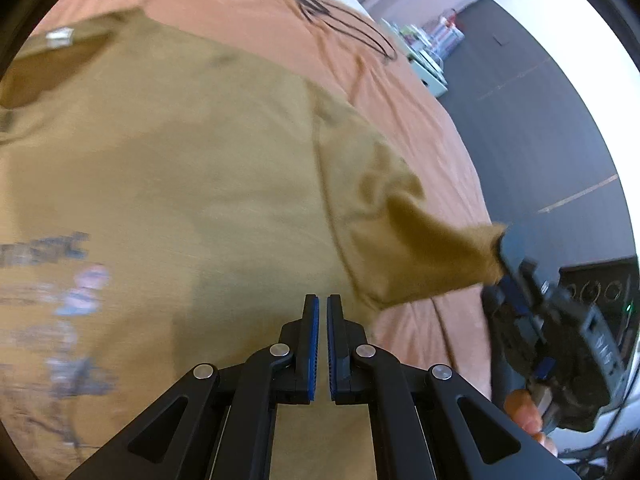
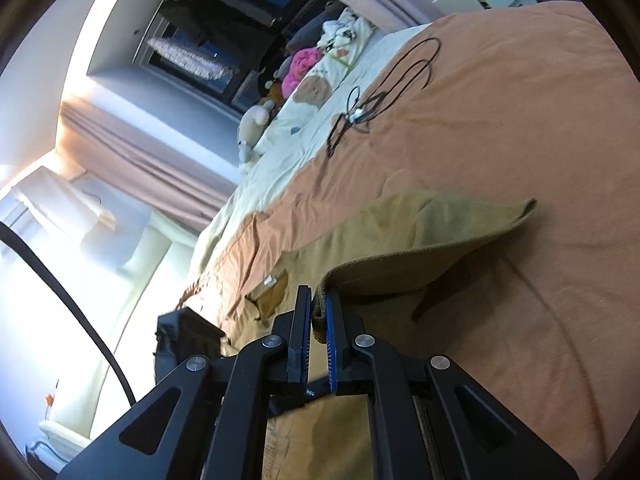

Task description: Fold small clothes

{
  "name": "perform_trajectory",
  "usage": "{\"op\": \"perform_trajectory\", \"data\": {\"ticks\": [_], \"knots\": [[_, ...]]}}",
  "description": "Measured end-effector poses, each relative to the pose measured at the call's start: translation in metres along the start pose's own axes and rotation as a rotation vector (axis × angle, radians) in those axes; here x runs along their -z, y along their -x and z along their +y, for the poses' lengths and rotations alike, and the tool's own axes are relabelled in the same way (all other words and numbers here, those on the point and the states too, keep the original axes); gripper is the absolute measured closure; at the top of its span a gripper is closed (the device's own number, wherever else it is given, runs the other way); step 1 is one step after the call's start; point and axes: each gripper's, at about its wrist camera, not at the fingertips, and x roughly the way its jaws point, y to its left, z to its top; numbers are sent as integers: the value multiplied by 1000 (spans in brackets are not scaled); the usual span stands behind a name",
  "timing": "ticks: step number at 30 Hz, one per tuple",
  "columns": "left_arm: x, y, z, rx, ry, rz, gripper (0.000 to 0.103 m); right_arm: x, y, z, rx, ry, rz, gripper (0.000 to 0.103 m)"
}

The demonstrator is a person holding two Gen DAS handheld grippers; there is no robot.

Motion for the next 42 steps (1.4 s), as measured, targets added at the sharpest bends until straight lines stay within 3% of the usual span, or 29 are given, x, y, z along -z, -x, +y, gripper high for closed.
{"op": "perform_trajectory", "data": {"ticks": [12, 16, 20, 21, 23, 24, 25, 30, 34, 42], "knots": [[0, 58, 31, -65, 49, -73, 101, -5, -30, 25, 8, 101, 157, 99], [3, 74, 41, -84, 58, -87, 101, -1, -51, 34, 67, 147, 276, 99], [1, 81, 45, -93, 73, -101, 101, -7, -57, 25, 111, 107, 332, 98], [1, 81, 45, -94, 75, -101, 101, -11, -55, 21, 112, 90, 333, 95], [0, 80, 44, -97, 76, -99, 101, -22, -44, 14, 124, 64, 305, 74], [0, 79, 44, -99, 76, -95, 101, -26, -38, 12, 128, 58, 288, 49], [0, 76, 43, -100, 75, -91, 100, -33, -29, 8, 127, 46, 262, 38], [3, 56, 30, -110, 48, -58, 94, -52, -5, -8, 147, -11, 201, 37], [9, 37, 16, -113, 3, -39, 68, -61, 1, -29, 194, -85, 183, 37], [19, 5, -3, -90, -53, 8, 63, -56, 6, -53, 202, -183, 165, 37]]}}
